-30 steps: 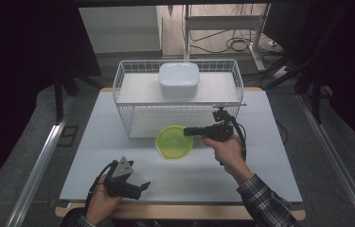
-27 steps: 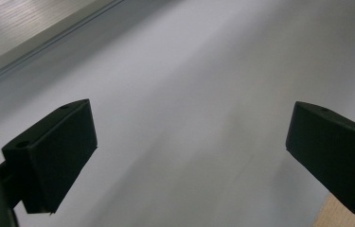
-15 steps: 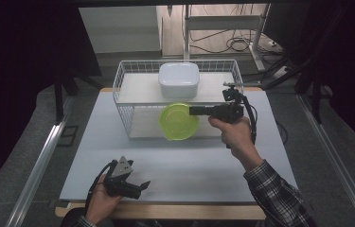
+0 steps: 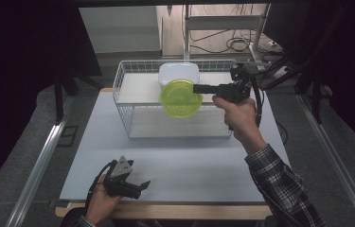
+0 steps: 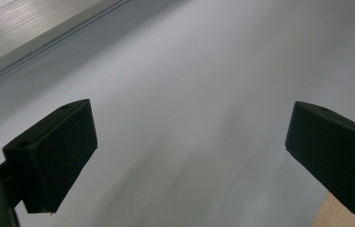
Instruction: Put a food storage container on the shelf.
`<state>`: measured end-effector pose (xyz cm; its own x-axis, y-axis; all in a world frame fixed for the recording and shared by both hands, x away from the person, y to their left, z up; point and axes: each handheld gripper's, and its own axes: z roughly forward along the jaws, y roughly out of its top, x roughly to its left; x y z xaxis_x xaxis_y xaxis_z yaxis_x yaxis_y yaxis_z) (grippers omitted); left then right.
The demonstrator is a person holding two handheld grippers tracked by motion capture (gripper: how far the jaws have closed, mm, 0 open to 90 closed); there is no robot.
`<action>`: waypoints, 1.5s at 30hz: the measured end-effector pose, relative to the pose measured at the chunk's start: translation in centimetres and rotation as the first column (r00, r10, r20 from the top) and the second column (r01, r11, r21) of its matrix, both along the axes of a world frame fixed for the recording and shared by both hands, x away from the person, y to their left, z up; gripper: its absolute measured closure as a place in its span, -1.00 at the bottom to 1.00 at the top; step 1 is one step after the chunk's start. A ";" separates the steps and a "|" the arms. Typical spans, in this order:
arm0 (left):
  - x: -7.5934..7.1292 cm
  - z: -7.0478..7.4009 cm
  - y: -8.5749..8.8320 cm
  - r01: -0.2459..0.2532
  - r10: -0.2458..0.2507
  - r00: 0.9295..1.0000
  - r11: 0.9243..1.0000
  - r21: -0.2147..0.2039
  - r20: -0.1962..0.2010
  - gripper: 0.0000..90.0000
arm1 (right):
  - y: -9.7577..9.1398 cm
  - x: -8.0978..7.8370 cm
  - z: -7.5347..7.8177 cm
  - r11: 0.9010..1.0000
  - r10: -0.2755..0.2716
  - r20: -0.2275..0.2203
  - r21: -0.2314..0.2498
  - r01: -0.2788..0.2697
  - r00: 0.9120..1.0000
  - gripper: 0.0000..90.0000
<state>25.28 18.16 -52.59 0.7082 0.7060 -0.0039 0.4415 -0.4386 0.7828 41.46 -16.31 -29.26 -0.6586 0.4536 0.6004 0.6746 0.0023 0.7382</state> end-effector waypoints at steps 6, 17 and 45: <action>0.0 0.0 0.0 0.001 -0.001 1.000 1.000 0.001 -0.004 -0.94 | 0.2 0.8 2.3 0.999 -0.051 0.032 0.018 0.050 0.998 0.82; 0.0 -0.1 0.0 0.004 -0.004 1.000 1.000 -0.004 -0.007 -0.94 | 1.5 3.0 4.1 0.984 -0.175 0.042 0.042 0.174 0.984 0.82; 0.0 -0.1 0.1 0.015 -0.015 1.000 1.000 -0.014 -0.012 -0.94 | 3.5 7.0 2.8 0.930 -0.367 -0.034 0.013 0.368 0.930 0.59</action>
